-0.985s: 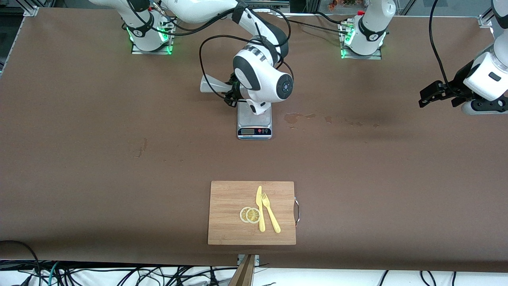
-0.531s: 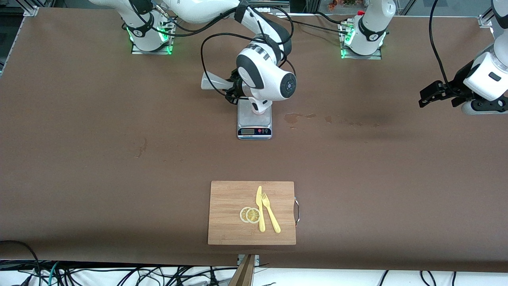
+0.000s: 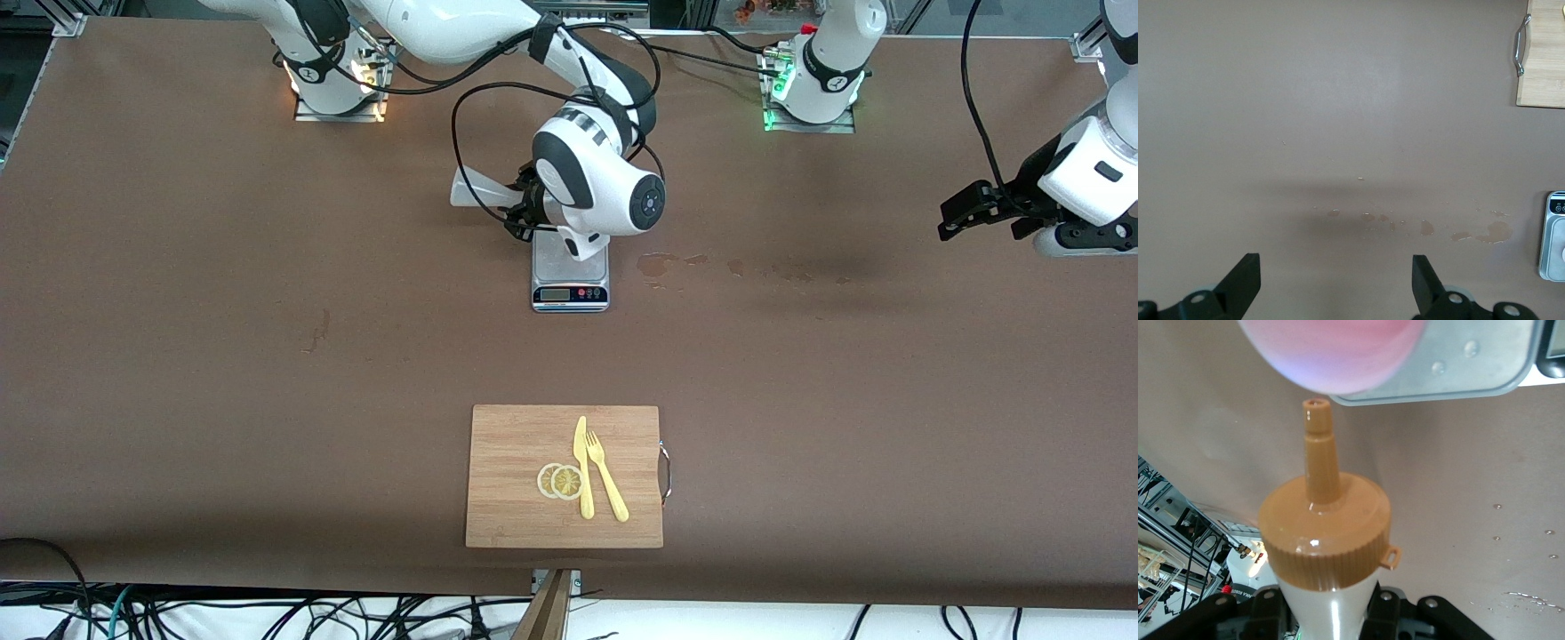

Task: Add sauce to pink cup with both arms
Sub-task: 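Tilt the bottle nozzle down into the cup with the right gripper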

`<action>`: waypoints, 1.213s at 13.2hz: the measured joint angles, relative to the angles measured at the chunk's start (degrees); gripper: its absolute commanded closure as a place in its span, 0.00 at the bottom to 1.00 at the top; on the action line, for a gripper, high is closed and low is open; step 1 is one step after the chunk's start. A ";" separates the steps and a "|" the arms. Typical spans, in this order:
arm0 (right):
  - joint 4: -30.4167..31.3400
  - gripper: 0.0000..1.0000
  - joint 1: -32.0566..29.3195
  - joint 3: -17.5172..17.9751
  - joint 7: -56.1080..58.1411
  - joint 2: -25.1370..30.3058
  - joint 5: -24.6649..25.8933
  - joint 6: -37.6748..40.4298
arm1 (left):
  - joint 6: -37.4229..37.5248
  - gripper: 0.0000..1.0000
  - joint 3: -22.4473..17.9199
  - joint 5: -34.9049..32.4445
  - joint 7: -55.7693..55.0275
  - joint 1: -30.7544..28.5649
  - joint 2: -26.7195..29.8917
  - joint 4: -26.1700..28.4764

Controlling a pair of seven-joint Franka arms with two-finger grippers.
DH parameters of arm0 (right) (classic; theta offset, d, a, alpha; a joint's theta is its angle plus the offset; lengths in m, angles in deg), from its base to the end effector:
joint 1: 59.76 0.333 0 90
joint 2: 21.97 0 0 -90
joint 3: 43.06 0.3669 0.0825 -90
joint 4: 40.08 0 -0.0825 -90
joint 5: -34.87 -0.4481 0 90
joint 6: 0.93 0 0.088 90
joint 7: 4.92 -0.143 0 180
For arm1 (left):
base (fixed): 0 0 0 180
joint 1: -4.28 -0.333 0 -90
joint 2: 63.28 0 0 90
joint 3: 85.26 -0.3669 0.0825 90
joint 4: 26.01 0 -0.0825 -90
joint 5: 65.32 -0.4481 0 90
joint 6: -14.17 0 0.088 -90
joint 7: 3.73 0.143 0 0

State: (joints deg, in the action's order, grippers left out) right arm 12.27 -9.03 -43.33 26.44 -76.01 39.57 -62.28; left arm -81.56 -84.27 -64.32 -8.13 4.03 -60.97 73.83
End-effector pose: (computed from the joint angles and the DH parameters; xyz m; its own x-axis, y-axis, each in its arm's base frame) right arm 0.4933 0.5780 0.2717 0.0030 0.7636 -0.6457 0.9203 -0.2547 -0.2970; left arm 0.6061 -0.0103 0.5803 0.9973 0.0656 -0.0326 0.0661 -0.9977 0.0141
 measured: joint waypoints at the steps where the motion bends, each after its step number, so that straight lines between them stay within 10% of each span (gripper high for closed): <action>1: -0.44 1.00 -0.19 -0.09 0.00 -0.22 0.02 -0.12 | 0.00 0.00 0.00 0.00 0.00 0.00 0.00 0.00; 16: -0.98 1.00 1.86 -0.65 -0.03 -0.38 0.03 -0.64 | 0.00 0.00 0.00 0.00 0.00 0.00 0.00 0.00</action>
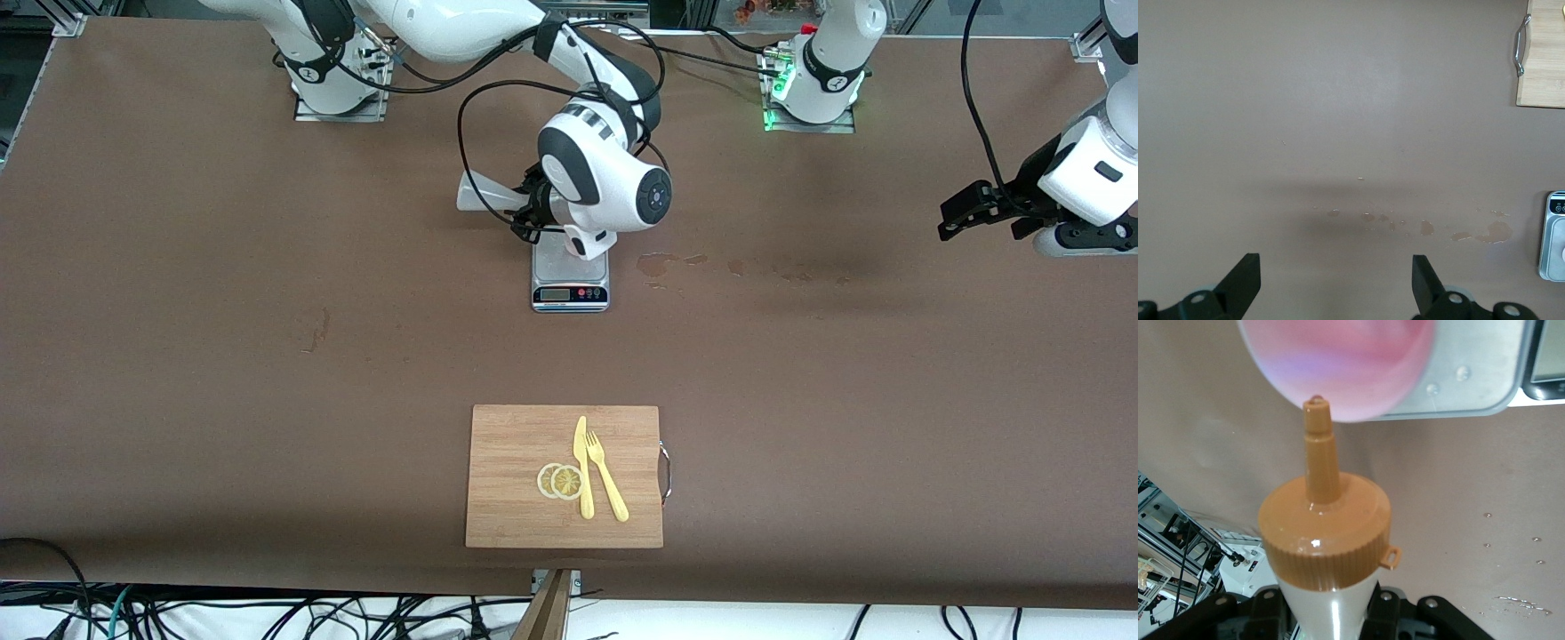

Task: Add sauce to pink cup with both arms
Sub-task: 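Tilt the bottle nozzle down into the cup with the right gripper, then carry the sauce bottle with the right gripper back to its spot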

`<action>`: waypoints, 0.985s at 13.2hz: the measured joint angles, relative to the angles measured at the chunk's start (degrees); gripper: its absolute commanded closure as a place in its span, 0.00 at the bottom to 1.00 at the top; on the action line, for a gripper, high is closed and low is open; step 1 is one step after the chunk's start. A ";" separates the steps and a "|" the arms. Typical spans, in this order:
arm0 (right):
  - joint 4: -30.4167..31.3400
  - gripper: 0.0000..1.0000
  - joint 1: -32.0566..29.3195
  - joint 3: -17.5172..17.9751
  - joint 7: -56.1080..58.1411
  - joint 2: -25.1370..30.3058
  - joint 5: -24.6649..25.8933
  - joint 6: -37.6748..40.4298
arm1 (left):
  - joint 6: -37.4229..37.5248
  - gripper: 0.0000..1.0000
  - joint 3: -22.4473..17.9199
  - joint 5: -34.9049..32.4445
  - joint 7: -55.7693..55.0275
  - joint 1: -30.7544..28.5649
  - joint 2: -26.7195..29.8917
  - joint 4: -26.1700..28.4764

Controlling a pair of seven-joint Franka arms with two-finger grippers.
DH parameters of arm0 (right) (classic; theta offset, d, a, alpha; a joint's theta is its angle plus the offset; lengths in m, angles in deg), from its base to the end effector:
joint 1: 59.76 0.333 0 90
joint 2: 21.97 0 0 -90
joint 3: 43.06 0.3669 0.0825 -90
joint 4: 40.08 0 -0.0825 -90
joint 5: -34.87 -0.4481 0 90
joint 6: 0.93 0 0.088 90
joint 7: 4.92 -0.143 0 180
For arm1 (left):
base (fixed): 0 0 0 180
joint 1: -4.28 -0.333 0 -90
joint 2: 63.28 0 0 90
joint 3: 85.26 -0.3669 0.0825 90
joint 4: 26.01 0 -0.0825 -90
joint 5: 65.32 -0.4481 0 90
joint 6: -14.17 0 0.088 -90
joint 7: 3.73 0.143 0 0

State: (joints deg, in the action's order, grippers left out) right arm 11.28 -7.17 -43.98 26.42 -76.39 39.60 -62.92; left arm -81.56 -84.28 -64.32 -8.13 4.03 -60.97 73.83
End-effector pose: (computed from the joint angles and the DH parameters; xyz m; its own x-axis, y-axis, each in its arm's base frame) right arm 0.4818 0.5941 0.2736 -0.0039 0.7706 -0.6373 0.9329 -0.2267 -0.2799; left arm 0.6061 -0.0102 0.5803 0.9973 0.0658 -0.0326 0.0663 -0.9977 0.0142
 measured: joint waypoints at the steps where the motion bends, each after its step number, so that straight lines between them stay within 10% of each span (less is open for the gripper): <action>1: -0.04 1.00 0.38 -0.01 0.00 0.00 0.13 0.68 | 0.00 0.00 0.00 0.00 0.00 0.00 0.00 0.00; 13: -1.83 1.00 -3.13 -0.20 2.42 3.99 -0.45 0.63 | 0.00 0.00 0.00 0.00 0.00 0.00 0.00 -0.01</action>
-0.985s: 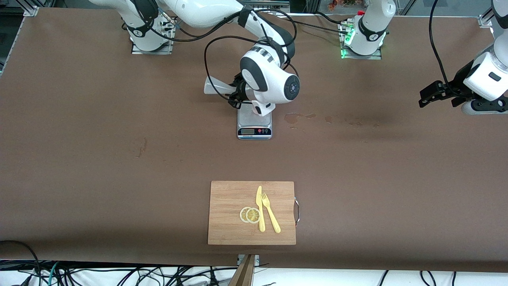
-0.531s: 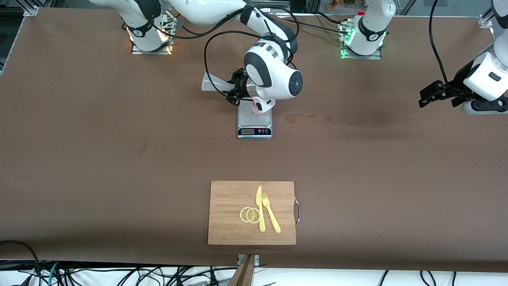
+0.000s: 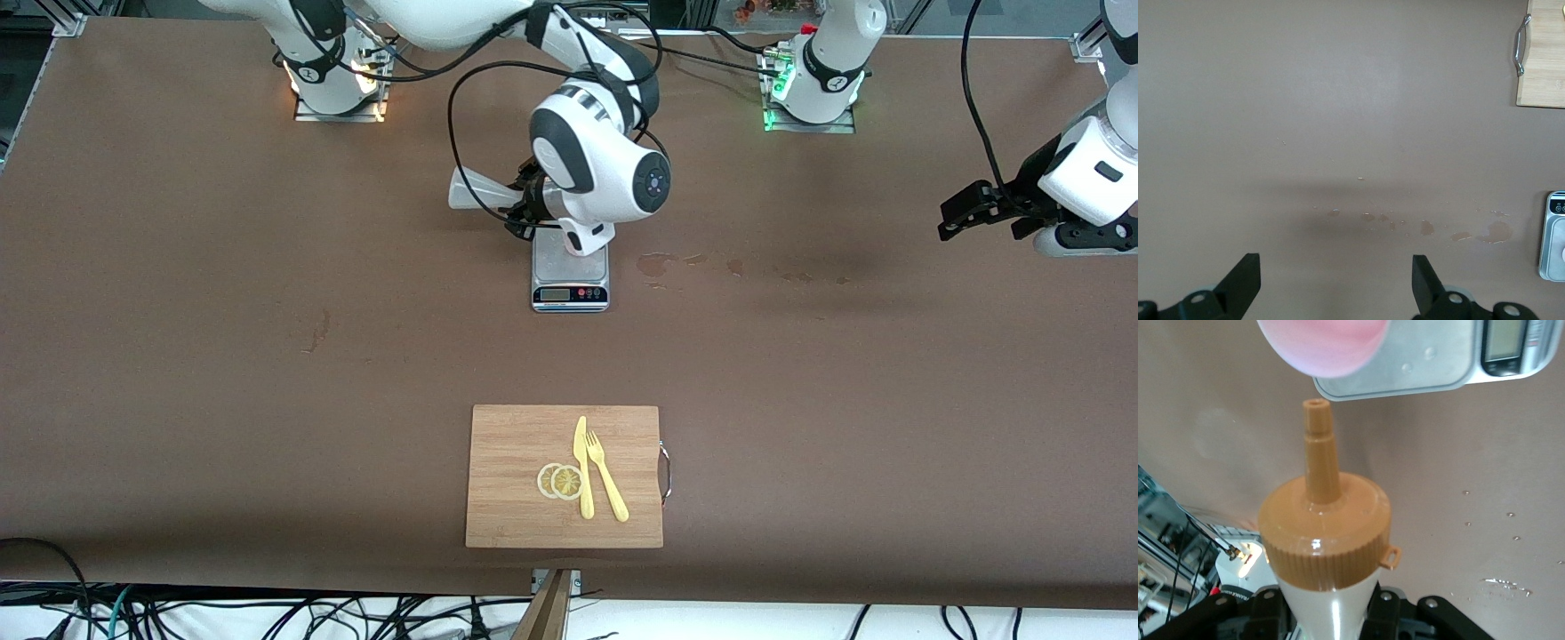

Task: Add sauce to pink cup with both arms
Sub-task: 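Carry the sauce bottle with the right gripper back to its spot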

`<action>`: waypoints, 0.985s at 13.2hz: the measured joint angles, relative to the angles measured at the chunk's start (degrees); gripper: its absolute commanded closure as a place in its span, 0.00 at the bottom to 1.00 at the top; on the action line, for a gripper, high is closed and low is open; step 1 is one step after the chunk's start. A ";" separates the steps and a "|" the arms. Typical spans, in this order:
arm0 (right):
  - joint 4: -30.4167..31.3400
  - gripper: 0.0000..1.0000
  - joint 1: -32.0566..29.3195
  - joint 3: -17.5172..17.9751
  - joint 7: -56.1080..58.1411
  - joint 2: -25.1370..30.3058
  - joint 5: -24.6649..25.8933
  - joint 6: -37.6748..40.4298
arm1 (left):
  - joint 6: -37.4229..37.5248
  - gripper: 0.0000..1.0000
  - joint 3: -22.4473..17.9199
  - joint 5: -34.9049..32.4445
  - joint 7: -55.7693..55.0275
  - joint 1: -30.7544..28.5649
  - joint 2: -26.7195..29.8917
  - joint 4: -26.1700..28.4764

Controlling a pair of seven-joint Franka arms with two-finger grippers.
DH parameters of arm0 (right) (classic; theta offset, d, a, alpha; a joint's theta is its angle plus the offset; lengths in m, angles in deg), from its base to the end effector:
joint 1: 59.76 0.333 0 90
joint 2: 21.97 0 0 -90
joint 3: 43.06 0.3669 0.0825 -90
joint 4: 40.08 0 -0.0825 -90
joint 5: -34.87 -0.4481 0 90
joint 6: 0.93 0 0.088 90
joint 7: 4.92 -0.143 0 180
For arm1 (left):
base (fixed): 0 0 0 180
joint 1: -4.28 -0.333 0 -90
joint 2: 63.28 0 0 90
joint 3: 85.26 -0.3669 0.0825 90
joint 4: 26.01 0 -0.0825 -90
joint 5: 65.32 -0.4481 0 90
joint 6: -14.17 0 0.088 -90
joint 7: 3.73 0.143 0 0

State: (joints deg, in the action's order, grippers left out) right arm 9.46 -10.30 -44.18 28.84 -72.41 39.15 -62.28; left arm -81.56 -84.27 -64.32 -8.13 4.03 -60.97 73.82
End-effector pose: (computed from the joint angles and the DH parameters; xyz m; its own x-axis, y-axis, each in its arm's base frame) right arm 0.5174 0.5711 0.3407 0.0358 0.8233 -0.5665 0.9348 -0.2280 -0.2722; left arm 0.6061 -0.0103 0.5804 0.9973 0.0656 -0.0324 0.0661 -0.9977 0.0142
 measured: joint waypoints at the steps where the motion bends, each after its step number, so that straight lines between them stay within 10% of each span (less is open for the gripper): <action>1: 0.61 1.00 -1.75 -0.07 1.03 1.80 -1.38 -1.27 | 0.00 0.00 0.01 0.00 0.00 0.00 0.00 0.00; 13: 33.33 1.00 -29.61 -0.51 29.64 30.27 -16.16 -26.66 | 0.04 0.00 0.13 0.00 0.00 0.00 0.00 -0.01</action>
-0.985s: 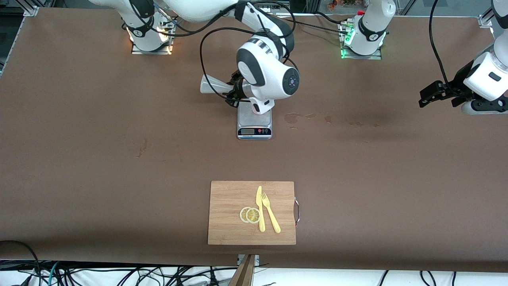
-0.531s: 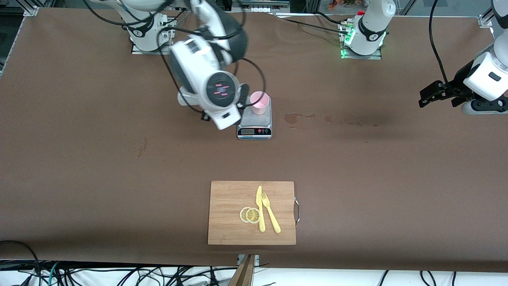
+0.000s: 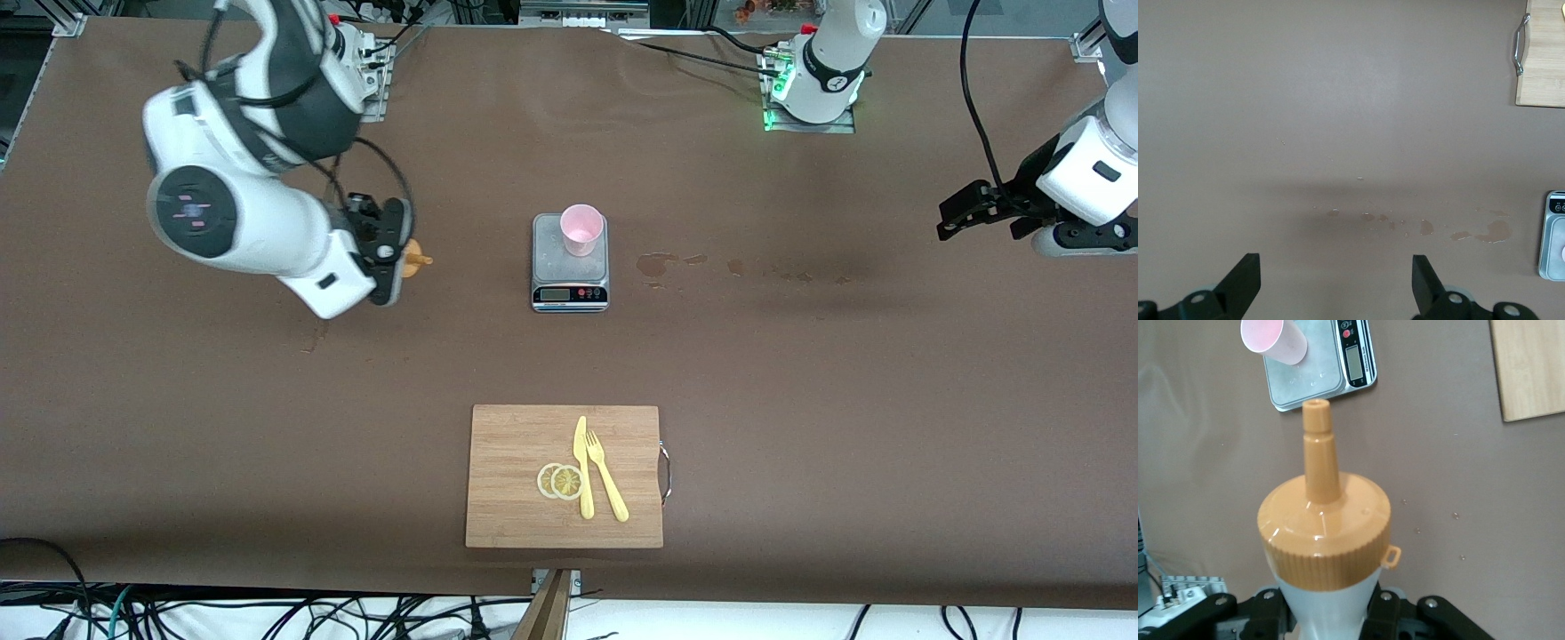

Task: Add sauce to pink cup with both arms
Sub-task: 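Carry the sauce bottle with the right gripper back to its spot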

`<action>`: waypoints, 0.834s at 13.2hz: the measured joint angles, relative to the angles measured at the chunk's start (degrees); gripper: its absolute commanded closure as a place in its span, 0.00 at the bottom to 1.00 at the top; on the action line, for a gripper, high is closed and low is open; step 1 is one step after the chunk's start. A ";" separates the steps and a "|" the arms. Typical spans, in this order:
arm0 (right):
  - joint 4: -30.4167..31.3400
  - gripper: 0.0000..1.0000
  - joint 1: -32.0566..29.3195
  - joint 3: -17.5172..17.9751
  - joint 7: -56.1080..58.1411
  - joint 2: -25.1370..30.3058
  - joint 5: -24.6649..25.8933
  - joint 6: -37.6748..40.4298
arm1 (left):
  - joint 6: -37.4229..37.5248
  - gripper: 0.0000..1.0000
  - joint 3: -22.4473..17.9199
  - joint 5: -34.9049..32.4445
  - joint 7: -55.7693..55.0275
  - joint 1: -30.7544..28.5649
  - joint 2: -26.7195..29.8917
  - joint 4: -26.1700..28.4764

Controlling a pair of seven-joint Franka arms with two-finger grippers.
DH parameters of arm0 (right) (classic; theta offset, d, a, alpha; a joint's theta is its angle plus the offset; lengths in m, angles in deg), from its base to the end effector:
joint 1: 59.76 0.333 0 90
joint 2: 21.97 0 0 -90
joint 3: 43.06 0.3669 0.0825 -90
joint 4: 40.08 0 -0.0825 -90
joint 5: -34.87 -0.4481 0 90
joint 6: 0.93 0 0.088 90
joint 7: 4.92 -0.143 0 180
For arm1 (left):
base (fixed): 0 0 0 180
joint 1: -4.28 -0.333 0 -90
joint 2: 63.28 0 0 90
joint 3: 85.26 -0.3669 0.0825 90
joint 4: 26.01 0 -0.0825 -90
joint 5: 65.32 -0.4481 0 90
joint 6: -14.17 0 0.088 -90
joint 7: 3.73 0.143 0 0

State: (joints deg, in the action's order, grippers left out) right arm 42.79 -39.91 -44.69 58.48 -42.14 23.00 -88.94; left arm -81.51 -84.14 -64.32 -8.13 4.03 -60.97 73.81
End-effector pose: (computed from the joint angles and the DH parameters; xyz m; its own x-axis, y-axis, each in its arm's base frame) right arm 0.6620 0.2522 0.4701 0.1738 0.9833 0.0548 0.9370 -0.1479 -0.3166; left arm 0.6060 -0.0117 0.5804 0.9974 0.0633 -0.0331 0.0638 -0.9979 0.0140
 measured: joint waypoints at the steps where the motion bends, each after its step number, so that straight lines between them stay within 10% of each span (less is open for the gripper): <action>1: 3.89 1.00 -2.52 -0.04 3.81 2.23 -1.52 -2.33 | 0.00 0.00 0.00 0.00 0.00 0.00 0.00 0.00; 11: 30.06 1.00 -23.00 -8.38 54.77 9.61 -25.10 -8.69 | 0.81 0.00 -0.06 0.00 0.00 0.00 0.00 0.00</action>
State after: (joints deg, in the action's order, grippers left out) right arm 72.85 -62.91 -53.07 113.26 -32.53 -2.10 -97.63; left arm -80.70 -84.21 -64.32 -8.13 4.03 -60.97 73.81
